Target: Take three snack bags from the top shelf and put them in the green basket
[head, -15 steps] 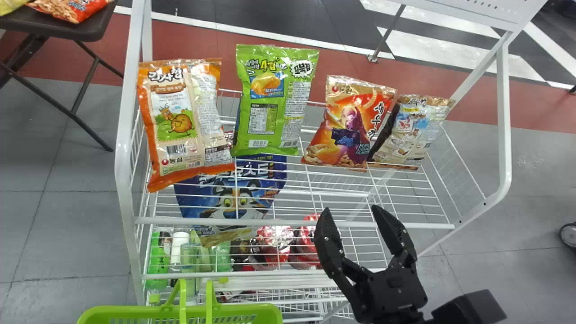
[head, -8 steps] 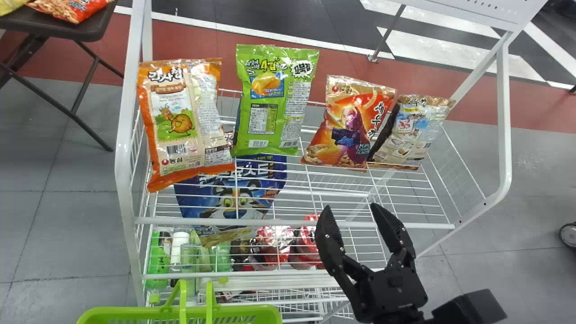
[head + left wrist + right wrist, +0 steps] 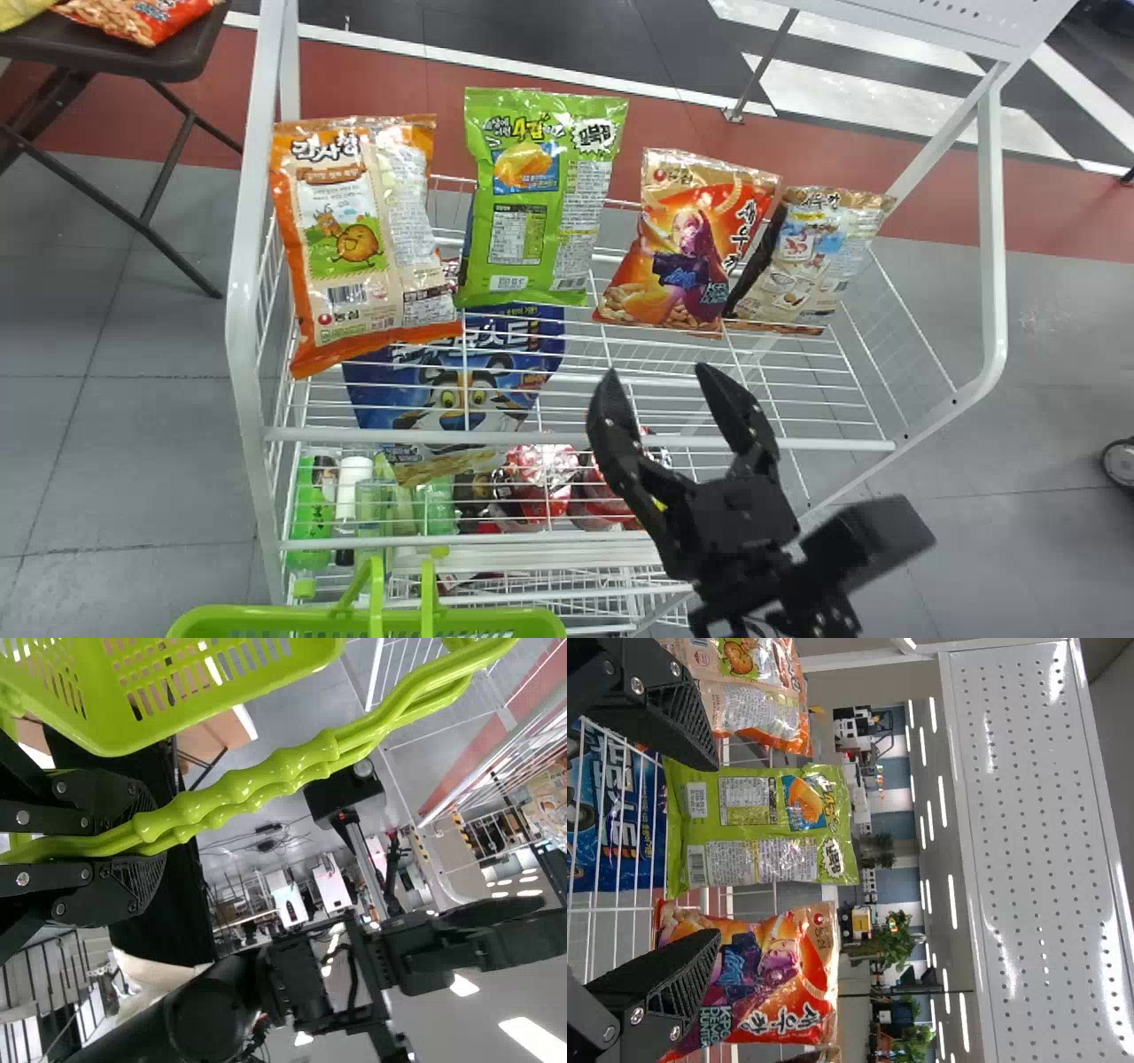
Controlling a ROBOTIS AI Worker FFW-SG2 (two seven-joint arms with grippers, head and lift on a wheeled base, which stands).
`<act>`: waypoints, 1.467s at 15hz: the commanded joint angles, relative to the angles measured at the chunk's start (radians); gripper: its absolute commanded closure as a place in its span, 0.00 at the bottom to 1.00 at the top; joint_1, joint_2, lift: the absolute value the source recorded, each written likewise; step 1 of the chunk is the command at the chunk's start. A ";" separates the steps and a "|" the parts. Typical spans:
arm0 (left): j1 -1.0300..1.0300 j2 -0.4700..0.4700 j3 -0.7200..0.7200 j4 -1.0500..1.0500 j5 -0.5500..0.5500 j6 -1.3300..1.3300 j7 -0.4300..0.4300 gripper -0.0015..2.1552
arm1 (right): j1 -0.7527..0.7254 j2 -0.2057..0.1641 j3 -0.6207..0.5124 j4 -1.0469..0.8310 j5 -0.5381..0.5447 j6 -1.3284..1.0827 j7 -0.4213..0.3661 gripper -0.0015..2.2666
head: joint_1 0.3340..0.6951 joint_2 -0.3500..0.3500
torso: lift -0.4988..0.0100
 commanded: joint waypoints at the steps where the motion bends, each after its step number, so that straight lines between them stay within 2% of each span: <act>1: -0.013 0.000 0.001 0.006 -0.002 0.003 0.005 0.49 | -0.097 0.000 0.031 0.028 0.030 0.091 -0.001 0.08 | 1.00 0.00 | 0.92; 9: -0.085 0.002 -0.001 0.046 -0.007 0.077 0.011 0.49 | -0.483 -0.003 0.192 0.229 0.070 0.291 -0.001 0.08 | 1.00 0.00 | 0.92; 10: -0.096 0.002 -0.002 0.054 -0.005 0.086 0.011 0.49 | -0.537 -0.001 0.213 0.274 0.070 0.321 -0.001 0.08 | 1.00 0.07 | 0.92; 14: -0.119 0.003 0.009 0.067 0.001 0.098 0.011 0.49 | -0.697 -0.001 0.272 0.417 0.062 0.392 0.012 0.07 | 1.00 0.23 | 0.92; 16: -0.137 0.006 0.012 0.081 0.003 0.123 0.010 0.49 | -0.752 -0.001 0.281 0.469 0.061 0.429 0.038 0.08 | 1.00 0.28 | 0.92; 17: -0.147 0.008 0.012 0.087 0.004 0.126 0.007 0.49 | -0.770 -0.001 0.281 0.479 0.058 0.475 0.059 0.11 | 1.00 0.30 | 0.92; 19: -0.157 0.011 0.018 0.097 0.016 0.123 0.002 0.49 | -0.773 -0.001 0.289 0.479 0.064 0.496 0.079 0.73 | 1.00 0.35 | 0.92; 20: -0.157 0.011 0.028 0.103 0.026 0.123 0.000 0.49 | -0.772 -0.004 0.289 0.475 0.058 0.521 0.102 0.91 | 1.00 0.36 | 0.92; 22: -0.157 0.011 0.036 0.109 0.030 0.120 -0.007 0.49 | -0.760 -0.006 0.270 0.459 0.042 0.542 0.185 0.98 | 1.00 0.38 | 0.92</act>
